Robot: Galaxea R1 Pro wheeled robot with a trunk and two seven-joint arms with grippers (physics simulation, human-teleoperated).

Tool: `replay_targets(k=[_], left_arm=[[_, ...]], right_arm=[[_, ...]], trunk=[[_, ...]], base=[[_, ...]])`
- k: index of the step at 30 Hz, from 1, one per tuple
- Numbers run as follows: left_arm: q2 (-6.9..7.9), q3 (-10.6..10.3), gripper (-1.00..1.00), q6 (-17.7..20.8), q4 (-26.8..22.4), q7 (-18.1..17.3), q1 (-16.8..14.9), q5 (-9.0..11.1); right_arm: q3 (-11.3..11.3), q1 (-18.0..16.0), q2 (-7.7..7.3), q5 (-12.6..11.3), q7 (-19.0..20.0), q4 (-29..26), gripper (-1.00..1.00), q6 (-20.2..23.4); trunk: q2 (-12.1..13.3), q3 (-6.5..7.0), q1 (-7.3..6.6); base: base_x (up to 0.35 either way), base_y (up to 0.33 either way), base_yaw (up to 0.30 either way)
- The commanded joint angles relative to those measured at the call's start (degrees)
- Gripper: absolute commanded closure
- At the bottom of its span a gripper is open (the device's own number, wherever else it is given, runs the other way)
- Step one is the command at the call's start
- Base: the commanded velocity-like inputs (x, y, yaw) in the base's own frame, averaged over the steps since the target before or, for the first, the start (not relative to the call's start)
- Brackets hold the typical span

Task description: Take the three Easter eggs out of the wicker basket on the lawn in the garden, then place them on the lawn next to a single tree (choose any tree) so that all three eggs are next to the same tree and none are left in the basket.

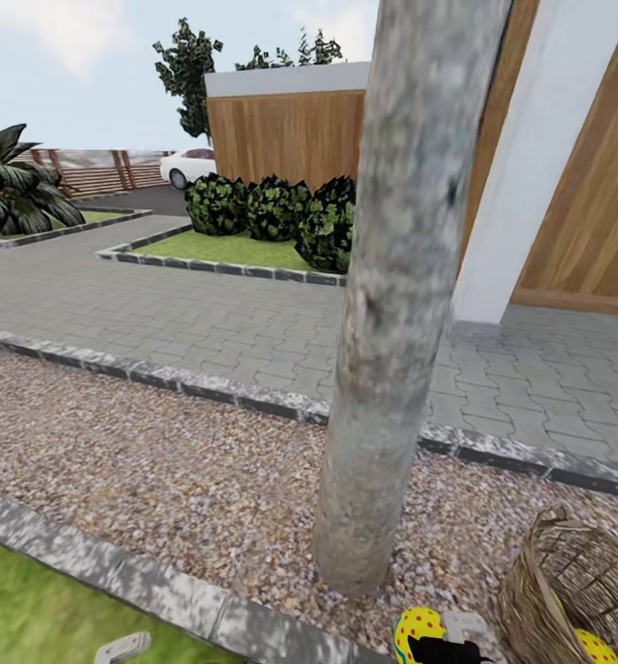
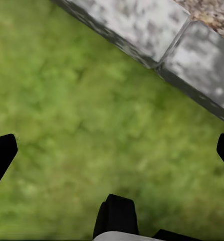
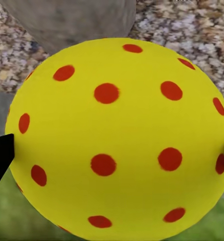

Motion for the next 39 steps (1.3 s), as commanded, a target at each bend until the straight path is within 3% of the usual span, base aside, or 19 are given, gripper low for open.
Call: replay_targets(k=[1,20,37,39], left_arm=[[0.01,0.2,-1.00,0.1,0.0,-0.3,0.0,0.3],[0.12,0.2,-1.00,0.1,0.0,-0.3,0.0,0.3],[0.30,0.3,-1.00,0.1,0.0,-0.3,0.0,0.3],[0.30,0.3,-1.00,0.1,0.0,-0.3,0.0,0.3]], right_arm=[[0.4,0.0,-0.02,-0.6,0.3,0.1,1.00,-0.2],[0.4,0.0,-0.01,-0.6,0.3,0.1,1.00,-0.2],[0.5,0.0,0.75,-0.6,0.4,0.1,1.00,-0.1],[0.5,0.0,1.33,0.5,0.4,0.1,1.00,-0.1]], trunk=[[0.0,-0.05,-0.01],[0.0,-0.05,-0.01],[0.0,-0.05,-0.01],[0.0,-0.05,-0.01]], base=[[-0.079,-0.058,0.074],[-0.077,-0.175,0.195],[0.000,-0.008,0.291],[0.000,0.000,0.292]])
